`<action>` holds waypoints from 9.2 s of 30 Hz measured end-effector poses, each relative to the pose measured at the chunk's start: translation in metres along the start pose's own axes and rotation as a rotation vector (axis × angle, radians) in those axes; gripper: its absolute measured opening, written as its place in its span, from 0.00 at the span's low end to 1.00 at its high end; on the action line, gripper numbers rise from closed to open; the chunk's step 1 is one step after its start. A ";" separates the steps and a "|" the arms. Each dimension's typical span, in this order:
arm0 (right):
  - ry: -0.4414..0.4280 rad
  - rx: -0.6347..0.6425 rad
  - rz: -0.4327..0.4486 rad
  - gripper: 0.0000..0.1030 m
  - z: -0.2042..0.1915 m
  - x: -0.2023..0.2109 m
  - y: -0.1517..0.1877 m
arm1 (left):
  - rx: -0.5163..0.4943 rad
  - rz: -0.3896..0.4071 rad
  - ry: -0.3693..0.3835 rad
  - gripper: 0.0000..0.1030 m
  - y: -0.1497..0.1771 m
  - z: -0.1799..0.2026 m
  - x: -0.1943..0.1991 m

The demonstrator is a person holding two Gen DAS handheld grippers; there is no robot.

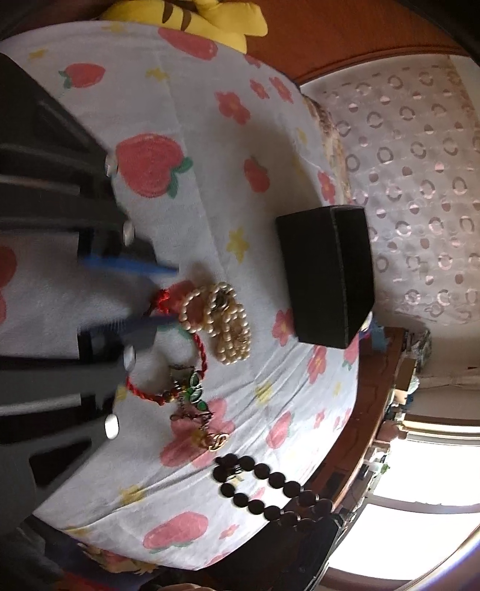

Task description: Organize jewelry

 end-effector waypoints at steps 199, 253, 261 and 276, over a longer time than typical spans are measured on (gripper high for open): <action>-0.076 -0.018 -0.242 0.02 -0.023 -0.047 0.066 | -0.025 -0.050 0.123 0.42 -0.029 0.005 -0.042; -0.062 -0.028 -0.281 0.01 -0.003 -0.057 0.061 | 0.007 0.435 0.087 0.13 -0.163 -0.012 0.121; -0.095 -0.015 -0.342 0.01 -0.008 -0.061 0.067 | 0.012 0.419 0.084 0.13 -0.157 -0.014 0.117; -0.099 0.069 -0.392 0.16 -0.013 -0.069 0.065 | -0.001 0.424 0.075 0.13 -0.160 -0.018 0.117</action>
Point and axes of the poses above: each gripper's, at about its wrist camera, not at the fingertips, and x roughly against the way its jaws point, z to its right, y to its underside, the point moved 3 cm from there along -x, roughly the way its jaws point, and after that the axes turned 14 degrees about z, right-handed, at the moved point
